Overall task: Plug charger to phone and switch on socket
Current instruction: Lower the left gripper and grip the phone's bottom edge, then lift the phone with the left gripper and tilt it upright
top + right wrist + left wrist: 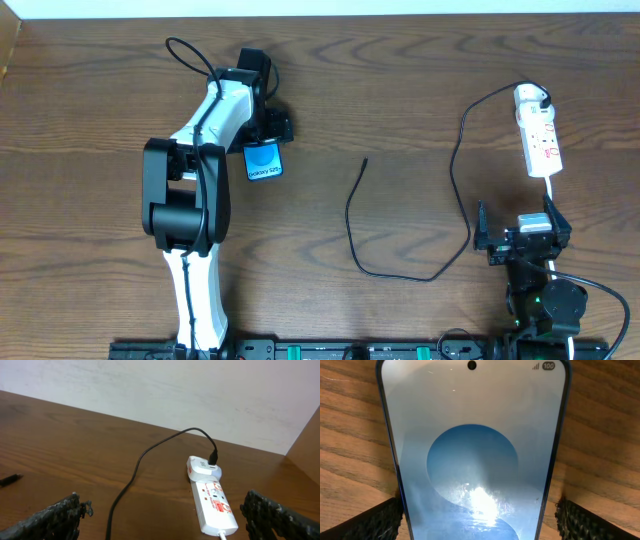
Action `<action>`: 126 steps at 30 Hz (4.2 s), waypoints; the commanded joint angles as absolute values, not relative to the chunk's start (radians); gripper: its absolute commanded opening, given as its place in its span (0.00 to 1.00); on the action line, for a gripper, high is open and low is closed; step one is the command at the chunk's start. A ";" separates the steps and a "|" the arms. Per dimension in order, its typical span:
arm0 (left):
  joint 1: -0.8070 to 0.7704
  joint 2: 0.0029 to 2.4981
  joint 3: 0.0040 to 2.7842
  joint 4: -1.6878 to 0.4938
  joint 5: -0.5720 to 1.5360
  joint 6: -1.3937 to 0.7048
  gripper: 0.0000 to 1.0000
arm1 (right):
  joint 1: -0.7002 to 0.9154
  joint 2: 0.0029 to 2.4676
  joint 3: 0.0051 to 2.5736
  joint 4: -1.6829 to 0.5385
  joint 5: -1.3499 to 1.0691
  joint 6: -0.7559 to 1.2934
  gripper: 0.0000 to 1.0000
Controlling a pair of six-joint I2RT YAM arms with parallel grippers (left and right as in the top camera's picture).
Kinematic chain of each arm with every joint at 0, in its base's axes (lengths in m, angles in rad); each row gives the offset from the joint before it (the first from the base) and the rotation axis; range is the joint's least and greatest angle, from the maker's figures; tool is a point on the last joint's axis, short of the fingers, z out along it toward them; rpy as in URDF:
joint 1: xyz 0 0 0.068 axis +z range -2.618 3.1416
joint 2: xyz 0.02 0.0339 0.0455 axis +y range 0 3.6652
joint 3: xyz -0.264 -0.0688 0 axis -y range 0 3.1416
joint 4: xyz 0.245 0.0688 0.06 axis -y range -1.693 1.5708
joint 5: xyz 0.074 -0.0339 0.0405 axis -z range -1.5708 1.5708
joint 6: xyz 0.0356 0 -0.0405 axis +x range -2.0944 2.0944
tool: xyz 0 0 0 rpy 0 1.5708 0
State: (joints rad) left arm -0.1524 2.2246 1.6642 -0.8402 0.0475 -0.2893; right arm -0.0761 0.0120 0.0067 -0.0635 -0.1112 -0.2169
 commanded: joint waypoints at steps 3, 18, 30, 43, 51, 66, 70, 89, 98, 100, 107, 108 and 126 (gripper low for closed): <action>-0.152 2.243 1.634 -0.847 0.068 -0.294 0.98 | -0.072 0.006 0.006 -0.068 -0.107 -0.225 0.99; -0.152 2.243 1.620 -0.850 0.068 -0.294 0.98 | -0.072 0.006 0.006 -0.068 -0.107 -0.225 0.99; -0.152 2.243 1.620 -0.850 0.068 -0.294 0.91 | -0.072 0.006 0.006 -0.068 -0.107 -0.225 0.99; -0.152 2.243 1.620 -0.840 0.067 -0.294 0.79 | -0.072 0.006 0.006 -0.068 -0.107 -0.225 0.99; -0.152 2.243 1.620 -0.839 0.067 -0.294 0.77 | -0.072 0.006 0.006 -0.068 -0.107 -0.225 0.99; -0.152 2.243 1.620 -0.828 0.067 -0.294 0.35 | -0.072 0.006 0.006 -0.068 -0.107 -0.225 0.99; -0.152 2.243 1.620 -0.831 0.067 -0.294 0.20 | -0.072 0.006 0.006 -0.068 -0.107 -0.225 0.99; -0.150 2.187 1.655 -0.832 0.067 -0.256 0.07 | -0.072 0.006 0.006 -0.068 -0.107 -0.225 0.99; -0.150 2.075 1.673 -0.845 0.066 -0.256 0.07 | -0.072 0.006 0.006 -0.068 -0.107 -0.225 0.99; -0.149 2.051 1.673 -0.852 0.067 -0.256 0.07 | -0.072 0.006 0.006 -0.068 -0.107 -0.225 0.99; -0.147 1.957 1.673 -0.926 0.117 -0.265 0.08 | -0.072 0.006 0.006 -0.068 -0.107 -0.225 0.99; -0.147 1.942 1.673 -0.938 0.142 -0.265 0.07 | -0.072 0.006 0.006 -0.068 -0.107 -0.225 0.99; -0.147 1.813 1.673 -1.009 1.034 -0.682 0.07 | -0.072 0.006 0.006 -0.068 -0.107 -0.225 0.99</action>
